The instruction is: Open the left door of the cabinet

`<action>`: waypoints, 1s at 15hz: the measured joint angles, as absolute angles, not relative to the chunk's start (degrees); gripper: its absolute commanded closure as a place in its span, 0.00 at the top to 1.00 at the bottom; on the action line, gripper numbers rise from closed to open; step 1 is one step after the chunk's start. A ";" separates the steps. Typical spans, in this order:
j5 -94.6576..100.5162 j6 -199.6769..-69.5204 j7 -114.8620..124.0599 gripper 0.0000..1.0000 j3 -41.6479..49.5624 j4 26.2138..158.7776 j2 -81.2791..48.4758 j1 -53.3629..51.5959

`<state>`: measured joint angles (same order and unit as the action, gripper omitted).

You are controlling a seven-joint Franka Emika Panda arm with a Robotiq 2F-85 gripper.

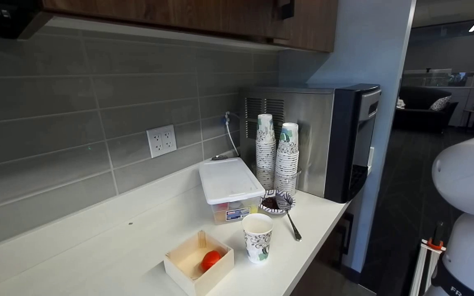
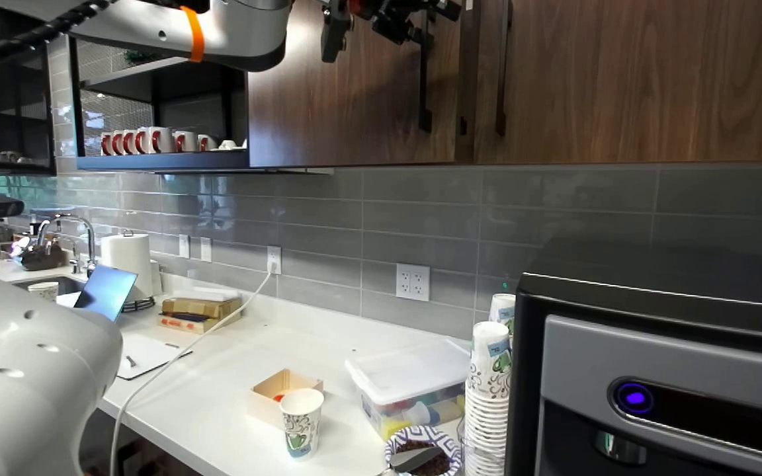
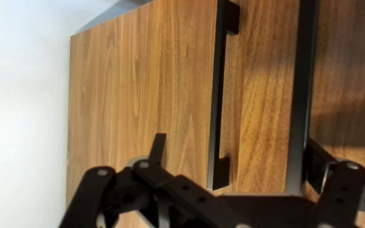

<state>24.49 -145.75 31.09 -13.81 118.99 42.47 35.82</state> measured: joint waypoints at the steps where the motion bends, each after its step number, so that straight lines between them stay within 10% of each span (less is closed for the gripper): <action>1: 24.49 -143.63 30.93 1.00 -13.33 119.00 43.43 35.03; 15: 26.28 -121.17 28.76 1.00 -10.11 121.96 58.21 29.00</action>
<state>26.28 -121.17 28.76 -10.11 121.96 58.21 29.00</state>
